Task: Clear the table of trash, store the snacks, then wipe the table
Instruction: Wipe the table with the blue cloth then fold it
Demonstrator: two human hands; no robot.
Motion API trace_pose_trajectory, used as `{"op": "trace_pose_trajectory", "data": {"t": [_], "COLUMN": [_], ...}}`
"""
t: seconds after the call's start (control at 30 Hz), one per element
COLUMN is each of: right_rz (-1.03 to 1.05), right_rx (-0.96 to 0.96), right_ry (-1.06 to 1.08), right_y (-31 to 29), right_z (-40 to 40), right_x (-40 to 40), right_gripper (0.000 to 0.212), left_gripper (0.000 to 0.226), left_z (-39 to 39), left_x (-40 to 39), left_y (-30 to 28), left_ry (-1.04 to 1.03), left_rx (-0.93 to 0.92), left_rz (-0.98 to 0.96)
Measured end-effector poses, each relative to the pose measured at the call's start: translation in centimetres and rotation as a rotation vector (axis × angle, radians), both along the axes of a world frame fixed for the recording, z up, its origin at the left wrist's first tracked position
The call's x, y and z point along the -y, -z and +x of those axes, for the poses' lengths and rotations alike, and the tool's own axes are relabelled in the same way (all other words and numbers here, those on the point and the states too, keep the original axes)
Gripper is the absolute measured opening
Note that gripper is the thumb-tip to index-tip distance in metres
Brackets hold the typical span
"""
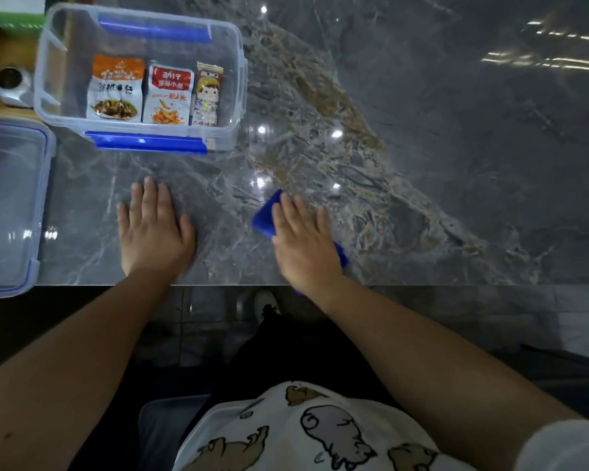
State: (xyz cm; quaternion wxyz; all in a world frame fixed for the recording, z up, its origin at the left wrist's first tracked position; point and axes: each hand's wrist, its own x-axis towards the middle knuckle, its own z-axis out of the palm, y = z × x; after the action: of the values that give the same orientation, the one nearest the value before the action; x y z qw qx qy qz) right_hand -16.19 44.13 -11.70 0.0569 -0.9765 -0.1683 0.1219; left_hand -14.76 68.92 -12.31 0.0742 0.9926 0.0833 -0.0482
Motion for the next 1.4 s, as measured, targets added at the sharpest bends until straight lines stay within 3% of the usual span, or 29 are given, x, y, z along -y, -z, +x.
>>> {"op": "trace_pose_trajectory", "data": {"t": [0.1,0.27,0.33,0.43,0.6,0.67,0.8,0.93,1.0,1.07,1.17,1.4], "right_rz": [-0.065,0.005,0.156,0.577,0.864,0.769,0.449,0.188,0.056,-0.013,-0.056,-0.119], "right_rx": [-0.016,-0.013,0.002,0.047,0.203,0.239,0.192,0.034,-0.043,-0.041,0.035,0.036], "right_ry": [0.141,0.315,0.375,0.679,0.990,1.018,0.965,0.747,0.599,0.653,0.683,0.427], "right_y": [-0.1,-1.1,-2.1,-4.4,-8.5,-9.1,-7.8,-5.4,-3.6,-2.3,-1.5,-0.7], "right_z": [0.0,0.5,0.5,0.0,0.3,0.9,2.4,4.7,5.5,5.8,5.9,4.8], "right_x": [5.2,11.0,12.3,15.5,25.0,28.9,34.9,35.9,34.9,33.1,30.1,17.0], "right_gripper": [0.057,0.053,0.047,0.035,0.020,0.018,0.037,0.044,0.049,0.053,0.060,0.057], "left_gripper": [0.065,0.068,0.068,0.068,0.066,0.065,0.065,0.066,0.067,0.068,0.069,0.069], "left_z": [0.0,0.1,0.1,0.1,0.2,0.2,0.3,0.2,0.3,0.2,0.2,0.1], "left_x": [0.1,0.1,0.1,-0.2,-0.5,-0.6,-0.8,-0.6,-0.5,-0.3,-0.1,-0.2], "left_y": [0.0,-0.2,0.0,0.5,0.8,0.7,0.8,0.7,0.6,0.5,0.2,-0.1], "left_ry": [-0.003,-0.010,-0.011,-0.015,-0.019,-0.026,-0.030,-0.027,-0.023,-0.021,-0.022,-0.008], "left_rx": [-0.008,-0.016,-0.012,-0.001,-0.013,-0.029,-0.049,-0.011,-0.002,-0.001,-0.004,-0.024], "left_rz": [0.006,0.008,0.012,0.023,0.025,0.036,0.049,0.047,0.043,0.044,0.034,0.039]}}
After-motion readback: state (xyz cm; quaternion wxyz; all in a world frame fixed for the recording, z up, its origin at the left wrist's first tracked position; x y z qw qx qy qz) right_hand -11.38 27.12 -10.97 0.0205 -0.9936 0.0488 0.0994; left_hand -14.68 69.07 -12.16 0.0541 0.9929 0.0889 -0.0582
